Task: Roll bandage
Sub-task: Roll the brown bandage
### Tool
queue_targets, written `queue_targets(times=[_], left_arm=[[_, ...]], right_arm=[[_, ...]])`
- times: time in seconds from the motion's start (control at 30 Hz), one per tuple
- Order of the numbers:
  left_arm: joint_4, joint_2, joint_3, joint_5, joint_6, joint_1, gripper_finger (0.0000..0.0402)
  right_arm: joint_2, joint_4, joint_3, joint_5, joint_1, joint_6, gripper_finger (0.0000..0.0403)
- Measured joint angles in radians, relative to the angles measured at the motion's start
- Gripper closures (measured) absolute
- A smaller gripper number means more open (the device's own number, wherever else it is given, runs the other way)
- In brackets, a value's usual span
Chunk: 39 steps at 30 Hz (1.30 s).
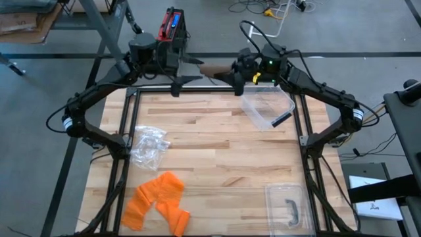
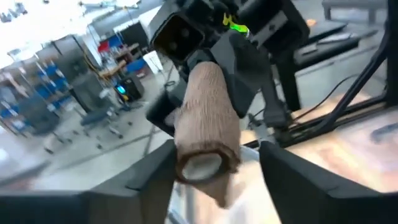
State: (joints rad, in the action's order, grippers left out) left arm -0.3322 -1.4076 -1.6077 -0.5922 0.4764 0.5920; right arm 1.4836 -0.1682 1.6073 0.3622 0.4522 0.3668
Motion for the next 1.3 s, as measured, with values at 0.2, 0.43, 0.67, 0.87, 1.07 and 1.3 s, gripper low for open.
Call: queue_targets(times=[0.2,0.43,0.67,0.87,1.07,1.3], left_arm=[[0.056,-0.008,0.0,-0.01,-0.135,0.014,0.0102],[0.144,-0.051,0.0,-0.008,-0.208,0.014,0.0051],[0.164,-0.08,0.0,-0.062,-0.233,0.02,0.0061],[0.163,-0.081,0.0,-0.102,-0.226,0.02,0.0094],[0.143,-0.081,0.0,-0.106,-0.303,0.02,0.0151],[0.126,-0.081,0.001,-0.141,-0.42,0.018,0.0246]], right_arm=[[0.0,0.003,0.001,-0.032,-0.002,-0.274,0.0284],[0.003,0.004,0.002,-0.026,-0.017,-0.513,0.0284],[0.003,0.002,0.002,-0.032,-0.03,-0.702,0.0287],[0.004,-0.006,0.002,-0.027,-0.031,-0.823,0.0287],[0.004,-0.009,0.002,-0.048,-0.031,-0.914,0.0292],[0.004,-0.009,0.002,-0.055,-0.031,-0.971,0.0283]])
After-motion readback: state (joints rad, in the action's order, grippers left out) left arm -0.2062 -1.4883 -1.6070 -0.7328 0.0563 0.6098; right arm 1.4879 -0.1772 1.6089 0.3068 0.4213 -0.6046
